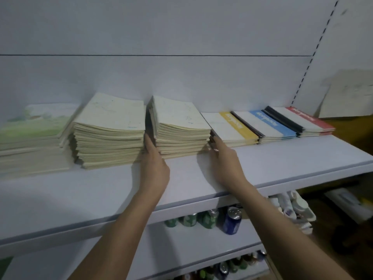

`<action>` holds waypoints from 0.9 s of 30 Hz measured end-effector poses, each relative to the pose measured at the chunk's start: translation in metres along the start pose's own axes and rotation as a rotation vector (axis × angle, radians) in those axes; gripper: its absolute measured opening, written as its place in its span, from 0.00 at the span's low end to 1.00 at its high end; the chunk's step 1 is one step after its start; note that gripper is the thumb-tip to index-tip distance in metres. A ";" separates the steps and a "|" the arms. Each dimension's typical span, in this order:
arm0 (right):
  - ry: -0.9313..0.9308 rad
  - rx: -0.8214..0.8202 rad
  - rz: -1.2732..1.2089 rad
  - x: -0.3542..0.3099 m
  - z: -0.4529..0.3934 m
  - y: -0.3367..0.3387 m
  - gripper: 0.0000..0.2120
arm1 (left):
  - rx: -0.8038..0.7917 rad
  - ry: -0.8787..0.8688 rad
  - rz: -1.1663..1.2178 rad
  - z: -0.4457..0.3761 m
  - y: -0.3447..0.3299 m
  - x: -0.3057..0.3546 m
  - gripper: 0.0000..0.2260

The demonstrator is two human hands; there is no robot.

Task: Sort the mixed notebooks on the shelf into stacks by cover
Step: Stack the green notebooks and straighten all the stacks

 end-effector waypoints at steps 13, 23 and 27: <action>0.245 -0.160 0.384 0.073 -0.054 0.127 0.20 | -0.349 -0.604 -0.393 0.010 -0.090 0.116 0.24; 0.553 -0.453 0.661 0.085 -0.124 0.116 0.09 | -0.399 -0.521 -0.868 -0.050 -0.128 0.155 0.22; 0.617 -0.474 0.467 0.092 -0.120 0.132 0.08 | -0.363 -0.424 -0.895 -0.042 -0.129 0.161 0.29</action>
Point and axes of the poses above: each hand's wrist, its own z-axis away from the middle knuckle, its own y-axis out of the back of the hand, x = y × z, the point moved 1 cm from there along -z, towards the middle knuckle, and after that the axes turned 6 degrees about -z, right-handed, at the moved point
